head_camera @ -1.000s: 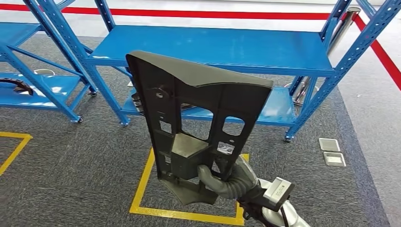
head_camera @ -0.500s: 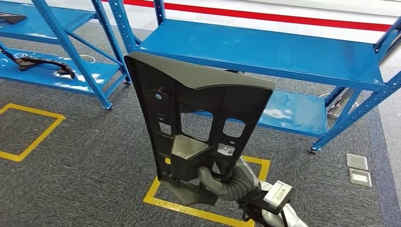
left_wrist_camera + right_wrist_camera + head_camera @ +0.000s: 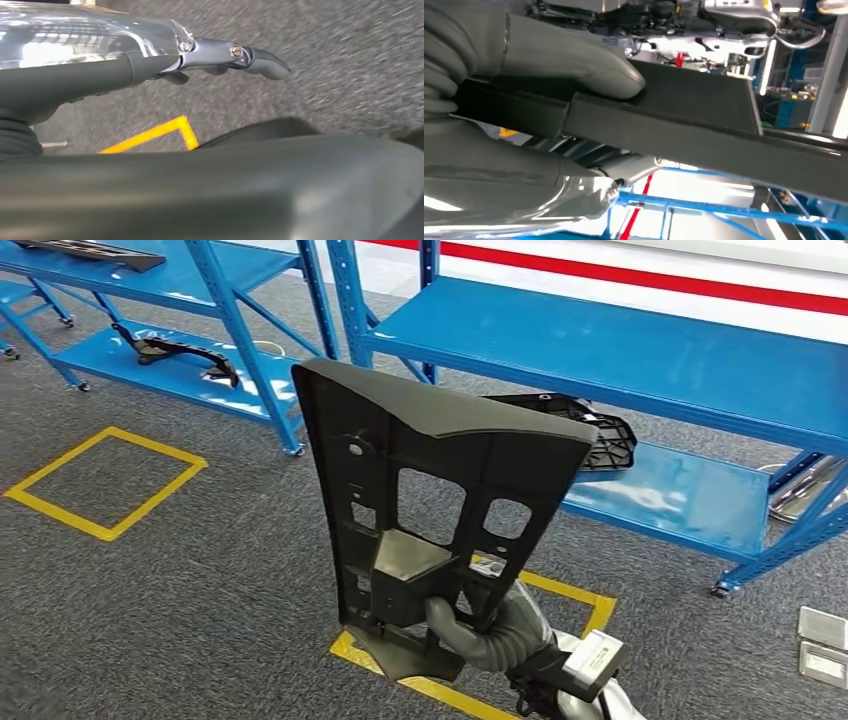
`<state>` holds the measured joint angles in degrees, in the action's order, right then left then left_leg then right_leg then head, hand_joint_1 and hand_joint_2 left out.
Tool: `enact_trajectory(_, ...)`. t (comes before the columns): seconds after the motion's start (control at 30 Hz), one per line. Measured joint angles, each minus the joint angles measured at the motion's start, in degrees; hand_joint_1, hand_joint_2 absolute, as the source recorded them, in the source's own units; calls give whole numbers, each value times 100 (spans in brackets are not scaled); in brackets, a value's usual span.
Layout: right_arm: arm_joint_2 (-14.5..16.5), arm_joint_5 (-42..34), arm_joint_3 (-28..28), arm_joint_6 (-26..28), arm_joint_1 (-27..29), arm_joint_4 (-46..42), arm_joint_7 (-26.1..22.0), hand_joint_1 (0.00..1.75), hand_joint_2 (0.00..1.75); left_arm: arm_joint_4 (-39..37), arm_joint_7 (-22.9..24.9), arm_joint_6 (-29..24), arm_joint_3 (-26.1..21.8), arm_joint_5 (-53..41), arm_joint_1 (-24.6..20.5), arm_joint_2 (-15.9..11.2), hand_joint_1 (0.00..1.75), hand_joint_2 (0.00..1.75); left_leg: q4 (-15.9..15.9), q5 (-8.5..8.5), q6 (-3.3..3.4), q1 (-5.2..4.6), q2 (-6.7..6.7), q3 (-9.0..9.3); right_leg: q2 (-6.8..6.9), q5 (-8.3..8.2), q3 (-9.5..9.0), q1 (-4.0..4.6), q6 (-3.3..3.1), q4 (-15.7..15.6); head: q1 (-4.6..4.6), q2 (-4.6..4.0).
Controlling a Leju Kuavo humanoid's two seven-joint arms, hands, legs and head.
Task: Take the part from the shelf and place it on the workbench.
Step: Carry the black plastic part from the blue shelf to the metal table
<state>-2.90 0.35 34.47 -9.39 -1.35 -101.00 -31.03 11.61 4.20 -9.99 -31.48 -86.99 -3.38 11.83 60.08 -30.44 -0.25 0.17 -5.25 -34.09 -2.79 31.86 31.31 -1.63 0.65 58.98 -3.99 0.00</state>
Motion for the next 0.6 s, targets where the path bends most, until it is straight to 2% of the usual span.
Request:
enact_trajectory(0.03,5,0,-2,1,5,-7,-5,175,175,0,3,0,0,0,-5,-2,0,175,207,-128,-29,-4,140,-98,96,0,-6,-10,-27,-10,-3,0)
enact_trajectory(0.07,8,0,-3,1,13,-13,-12,175,175,0,4,0,1,0,-17,-2,0,175,522,-299,-60,-3,299,-245,192,6,-8,-7,-47,-11,-5,0)
enact_trajectory(0.1,10,0,-4,1,23,-18,-18,175,175,0,4,3,1,0,-28,-2,0,175,908,-477,-89,10,392,-427,291,14,-8,-2,-63,-11,-6,0)
enact_trajectory(0.13,10,0,-4,1,31,-19,-24,175,175,0,5,8,1,0,-30,-2,0,175,1246,-601,-110,24,431,-585,386,19,-8,2,-68,-11,-6,-1)
enact_trajectory(0.17,10,0,-4,1,35,-19,-30,175,175,0,5,12,0,0,-24,-3,0,175,1437,-637,-123,33,450,-671,473,25,-10,5,-71,-11,-6,-1)
enact_trajectory(0.2,10,0,-4,1,37,-19,-37,175,175,0,6,16,-1,0,-15,-3,0,175,1409,-562,-128,40,467,-649,553,32,-17,5,-70,-11,-7,-1)
enact_trajectory(0.23,10,1,-5,1,36,-22,-44,175,175,0,7,17,-1,0,-7,-4,0,175,1151,-394,-122,42,499,-513,626,41,-30,5,-64,-11,-7,-1)
enact_trajectory(0.3,13,2,-7,2,34,-34,-56,175,175,0,7,17,-1,0,-10,-4,0,175,366,-41,-83,11,692,-103,754,68,-63,18,-37,-10,-8,0)
enact_trajectory(0.33,14,3,-11,2,34,-42,-61,175,175,0,7,17,0,-1,-20,-4,0,175,82,44,-56,-14,797,40,806,80,-72,30,-17,-7,-7,0)
enact_trajectory(0.37,15,4,-17,3,33,-46,-66,175,175,0,7,17,1,-2,-28,-4,0,175,-63,63,-33,-40,873,106,855,90,-79,42,4,-6,-7,0)
enact_trajectory(0.4,15,6,-24,3,32,-50,-69,175,175,0,9,14,1,-4,-28,-7,0,175,-89,37,-12,-66,886,107,907,94,-87,51,28,-11,-6,0)
enact_trajectory(0.43,16,7,-31,3,31,-55,-71,175,175,0,13,9,0,-7,-20,-10,0,175,-104,43,18,-70,841,99,961,96,-103,49,55,-20,-5,0)
enact_trajectory(0.47,16,9,-38,2,28,-62,-71,175,175,0,16,4,-1,-9,-6,-14,0,175,-124,58,54,-64,790,101,947,122,-122,39,84,-17,-5,0)
enact_trajectory(0.53,16,12,-54,1,27,-78,-79,175,175,0,21,-8,-1,-15,1,-19,0,175,-171,98,132,-37,688,114,695,304,-55,23,124,186,-1,0)
enact_trajectory(0.6,7,19,-85,1,45,-82,-89,175,175,0,22,-12,-1,-17,-17,-20,0,175,-184,114,177,-24,574,115,386,658,258,24,125,851,4,0)
